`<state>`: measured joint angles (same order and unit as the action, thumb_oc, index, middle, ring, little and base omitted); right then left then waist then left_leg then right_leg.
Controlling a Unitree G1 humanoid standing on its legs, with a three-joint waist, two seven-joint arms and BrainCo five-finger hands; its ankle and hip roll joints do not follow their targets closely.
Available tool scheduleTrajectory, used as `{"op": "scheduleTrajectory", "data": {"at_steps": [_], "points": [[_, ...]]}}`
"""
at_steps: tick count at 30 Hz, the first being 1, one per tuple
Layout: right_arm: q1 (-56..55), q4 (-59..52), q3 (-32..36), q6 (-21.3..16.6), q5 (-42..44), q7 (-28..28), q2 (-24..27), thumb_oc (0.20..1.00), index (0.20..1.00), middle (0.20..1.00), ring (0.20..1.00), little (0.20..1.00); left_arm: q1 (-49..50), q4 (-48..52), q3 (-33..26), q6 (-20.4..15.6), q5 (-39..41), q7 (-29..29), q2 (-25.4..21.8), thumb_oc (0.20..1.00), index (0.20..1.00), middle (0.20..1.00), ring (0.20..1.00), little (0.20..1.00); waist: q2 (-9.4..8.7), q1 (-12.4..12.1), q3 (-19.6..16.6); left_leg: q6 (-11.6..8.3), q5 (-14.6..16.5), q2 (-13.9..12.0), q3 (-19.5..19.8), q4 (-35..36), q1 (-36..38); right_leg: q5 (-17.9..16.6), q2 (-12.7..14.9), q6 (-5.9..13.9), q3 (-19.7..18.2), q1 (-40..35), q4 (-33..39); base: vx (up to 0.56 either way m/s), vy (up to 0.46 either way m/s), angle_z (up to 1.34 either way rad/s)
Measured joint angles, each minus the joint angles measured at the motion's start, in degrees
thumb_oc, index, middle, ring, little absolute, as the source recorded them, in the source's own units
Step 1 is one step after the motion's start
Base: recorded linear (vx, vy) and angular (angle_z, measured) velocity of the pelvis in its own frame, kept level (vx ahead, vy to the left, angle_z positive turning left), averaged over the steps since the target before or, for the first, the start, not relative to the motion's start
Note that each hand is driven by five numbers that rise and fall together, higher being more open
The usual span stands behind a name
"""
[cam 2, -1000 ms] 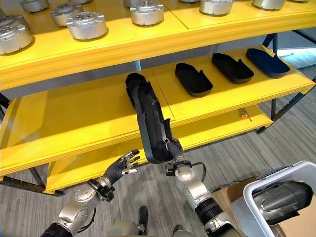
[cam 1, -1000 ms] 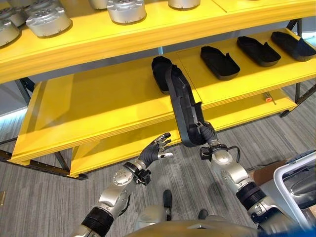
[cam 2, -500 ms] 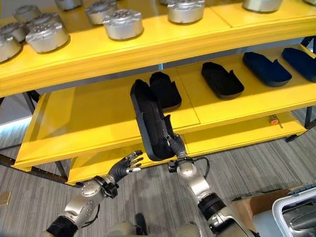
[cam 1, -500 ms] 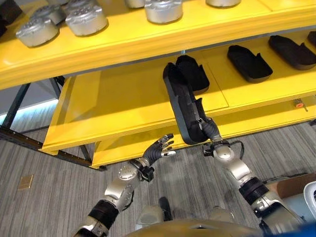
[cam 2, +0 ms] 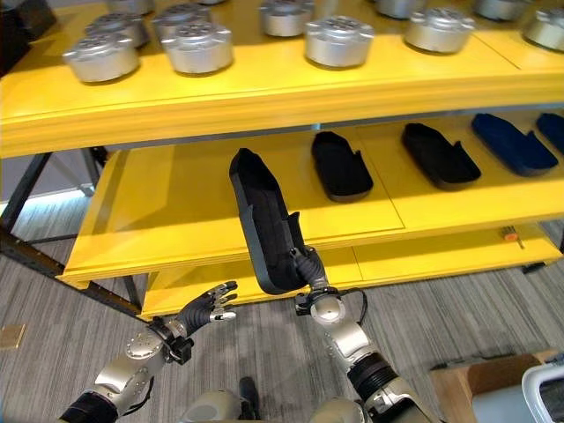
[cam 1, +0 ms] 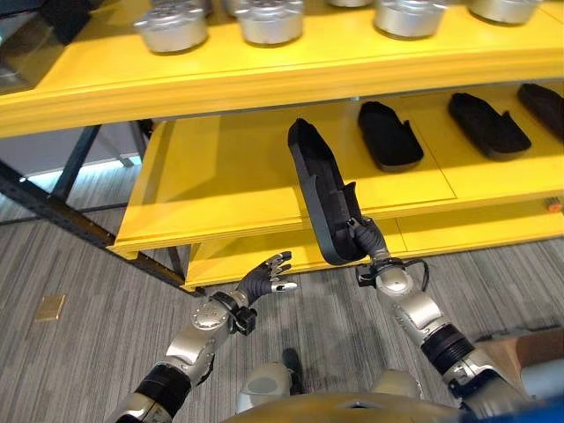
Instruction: Move parts from the plastic box to the shelf.
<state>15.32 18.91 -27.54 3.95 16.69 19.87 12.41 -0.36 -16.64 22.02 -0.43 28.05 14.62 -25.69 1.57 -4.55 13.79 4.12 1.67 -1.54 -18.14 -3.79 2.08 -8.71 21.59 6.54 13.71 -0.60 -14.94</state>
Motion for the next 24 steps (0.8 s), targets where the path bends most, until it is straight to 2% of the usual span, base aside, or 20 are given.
{"op": "scheduleTrajectory", "data": {"at_steps": [4, 5, 6, 7, 8, 9, 10, 11, 12, 13, 14, 15, 17, 18, 19, 20, 24], "points": [[0.19, 0.16, -0.19, 0.00, 0.04, 0.26, -0.90, 0.200, 0.200, 0.200, 0.200, 0.200, 1.67, 0.26, -0.79, -0.25, 0.03, 0.07, 0.19, 1.000, 1.000, 1.000, 1.000, 1.000, -0.12, -2.91, 0.14, 0.10, -0.91, 0.25, 0.08, 1.72, 1.48, -0.48, 0.64, 1.62, 3.38, 0.15, -2.75, -0.01, 0.229, 0.05], [0.25, 0.19, -0.09, 0.00, 0.13, 0.64, -1.40, 0.200, 0.200, 0.200, 0.200, 0.200, 1.95, 0.26, -0.90, -0.25, 0.03, 0.17, 0.23, 1.000, 1.000, 1.000, 1.000, 1.000, -0.26, -3.06, 0.13, 0.00, -0.83, 0.77, 0.09, 1.71, 1.68, -1.02, 0.92, 1.69, 4.72, 0.00, -3.57, 0.00, 0.225, 0.02], [0.53, 0.19, -0.04, 0.00, 0.23, 0.94, -1.32, 0.200, 0.200, 0.200, 0.200, 0.200, 2.78, 0.68, -1.25, -0.36, 0.04, 0.52, 0.37, 1.000, 1.000, 1.000, 1.000, 1.000, -0.28, -3.25, 0.17, 0.35, -0.27, 0.69, 0.20, 1.35, 1.76, -2.03, 1.14, 2.59, 4.73, 0.28, -4.46, 0.01, 0.136, 0.08], [0.72, 0.20, 0.07, -0.02, 0.25, 1.34, -1.00, 0.200, 0.200, 0.200, 0.200, 0.200, 2.95, 0.59, -1.23, -0.28, 0.03, 0.73, 0.54, 1.000, 1.000, 1.000, 1.000, 1.000, -0.30, -3.47, 0.30, 0.49, 0.41, 0.87, 0.07, 1.45, 1.83, -2.80, 2.25, 2.59, 5.68, 1.42, -7.04, 0.03, 0.076, -0.06], [0.81, 0.22, 0.03, -0.01, 0.69, 1.89, -0.70, 0.200, 0.200, 0.200, 0.200, 0.200, 3.00, 0.71, -1.22, -0.36, 0.06, 0.85, 0.54, 1.000, 1.000, 1.000, 1.000, 1.000, -0.38, -3.48, 0.36, 0.76, 0.51, 0.76, 0.26, 2.00, 2.62, -3.10, 2.84, 2.49, 4.75, 3.40, -10.23, 0.09, 0.011, -0.04], [0.78, 0.20, -0.56, -0.02, 1.43, 2.48, -0.91, 0.200, 0.200, 0.200, 0.200, 0.200, 2.76, 0.70, -1.29, -0.34, 0.09, 0.65, 0.85, 1.000, 1.000, 1.000, 1.000, 1.000, -0.52, -2.69, 0.55, 0.94, -0.64, -0.17, 1.36, 3.50, 2.98, 4.95, -2.56, 3.51, 1.49, 6.55, -14.37, 0.12, -0.044, 0.30], [0.57, 0.01, -0.85, 0.01, 1.82, 2.63, -1.13, 0.200, 0.200, 0.200, 0.200, 0.200, 2.03, 0.76, -1.11, -0.30, 0.11, 0.46, 0.63, 1.000, 1.000, 1.000, 1.000, 1.000, -1.04, -1.33, 0.79, 0.87, -1.35, -0.63, 2.94, 4.08, 2.89, 8.42, -7.72, 3.28, 0.65, 6.28, -12.15, 0.16, -0.101, 0.52], [0.59, 0.01, -0.89, 0.18, 2.10, 2.63, -0.85, 0.200, 0.200, 0.200, 0.200, 0.200, 0.85, 0.84, -1.22, -0.32, 0.15, 0.20, 0.90, 1.000, 1.000, 1.000, 1.000, 1.000, -2.48, -0.96, 1.13, 0.69, -1.80, -0.02, 3.19, 4.98, 3.02, 11.12, -13.88, 1.46, 1.14, 5.86, -3.79, 0.23, -0.150, 0.47], [0.79, 0.05, 0.04, 0.16, 2.10, 2.02, -0.85, 0.200, 0.200, 0.200, 0.200, 0.200, 0.57, 0.78, -0.20, -0.41, 0.61, -0.81, 2.72, 1.000, 1.000, 1.000, 1.000, 1.000, -3.87, -0.60, 0.94, 0.92, -1.49, 1.40, 3.06, 5.11, 3.06, 9.73, -14.57, 0.93, 2.88, 7.08, 5.16, 0.34, -0.225, 0.33], [0.87, 0.30, 0.29, 0.17, 2.11, 1.52, -0.48, 0.200, 0.200, 0.200, 0.200, 0.200, 0.15, 0.37, 1.43, -0.55, 0.60, -1.44, 4.55, 1.000, 1.000, 1.000, 1.000, 1.000, -3.15, 1.18, 1.34, 0.88, -1.44, 1.41, 4.32, 5.13, 3.22, 6.88, -13.58, 2.43, 0.42, 9.45, 8.06, 0.27, -0.187, 0.30], [0.74, 0.46, 0.27, 0.22, 2.14, 1.30, -0.45, 0.200, 0.200, 0.200, 0.200, 0.200, 0.08, 0.18, 2.25, -0.54, 0.58, -1.46, 4.94, 1.000, 1.000, 1.000, 1.000, 1.000, -2.70, 2.06, 1.62, 0.78, -1.41, 1.40, 5.04, 5.28, 3.57, 5.75, -13.10, 2.70, -1.32, 9.79, 8.64, 0.17, -0.161, 0.46], [0.18, 0.71, 0.29, 0.43, 2.24, 0.74, -0.26, 0.200, 0.200, 0.200, 0.200, 0.200, 0.41, 0.04, 2.63, -0.55, 0.57, -1.44, 5.19, 1.000, 1.000, 1.000, 1.000, 1.000, -2.39, 2.62, 1.78, 0.27, -1.41, 1.32, 5.52, 5.88, 4.79, 5.05, -12.23, 1.93, -1.76, 9.25, 9.37, 0.07, -0.093, 0.38], [-0.27, 0.83, 0.34, 0.71, 2.23, -0.10, 0.68, 0.200, 0.200, 0.200, 0.200, 0.200, 1.73, 0.40, 2.27, -0.97, 0.60, -1.92, 4.75, 1.000, 1.000, 1.000, 1.000, 1.000, -2.27, 1.98, 1.11, -0.71, -0.85, 0.53, 6.12, 6.07, 6.35, 5.31, -11.46, 1.46, 0.27, 6.55, 7.97, 0.10, -0.091, 0.29], [-0.06, 0.82, 0.51, 0.62, 2.24, -0.78, 1.12, 0.200, 0.200, 0.200, 0.200, 0.200, 2.56, 1.40, 2.19, -1.14, 0.61, -2.13, 3.79, 1.000, 1.000, 1.000, 1.000, 1.000, -3.65, 1.08, 0.13, -2.16, -0.22, 0.37, 6.25, 5.75, 6.49, 5.46, -11.57, 1.20, 1.53, 4.29, 8.78, 0.11, -0.079, 0.11], [0.51, 1.07, 0.62, 0.59, 2.23, -1.38, 1.47, 0.200, 0.200, 0.200, 0.200, 0.200, 2.93, 1.41, 2.00, -0.98, 0.60, -2.34, 3.75, 1.000, 1.000, 1.000, 1.000, 1.000, -3.07, 0.39, 0.13, -3.56, -0.05, -0.54, 6.20, 5.46, 6.92, 3.82, -13.11, -2.73, 2.00, 2.80, 11.52, 0.18, -0.115, 0.03], [0.49, 1.08, 0.57, 0.59, 2.23, -1.99, 2.33, 0.200, 0.200, 0.200, 0.200, 0.200, 3.75, 1.69, 1.97, -0.98, 0.60, -2.45, 4.03, 1.000, 1.000, 1.000, 1.000, 1.000, -1.38, 0.45, -0.73, -5.19, -0.25, -2.35, 6.12, 5.65, 7.04, 2.36, -15.98, -5.19, 2.95, 0.31, 16.09, 0.15, -0.088, 0.01], [0.53, 0.85, 0.52, 0.58, 2.09, -2.20, 3.72, 0.200, 0.200, 0.200, 0.200, 0.200, 3.40, 1.72, 1.05, -1.08, 0.61, -1.92, 5.29, 1.000, 1.000, 1.000, 1.000, 1.000, -0.40, 0.66, -1.24, -6.02, -0.37, -4.53, 4.19, 4.64, 7.70, 2.13, -18.57, -6.28, 3.73, -2.37, 19.50, 0.10, -0.060, -0.04]]}}
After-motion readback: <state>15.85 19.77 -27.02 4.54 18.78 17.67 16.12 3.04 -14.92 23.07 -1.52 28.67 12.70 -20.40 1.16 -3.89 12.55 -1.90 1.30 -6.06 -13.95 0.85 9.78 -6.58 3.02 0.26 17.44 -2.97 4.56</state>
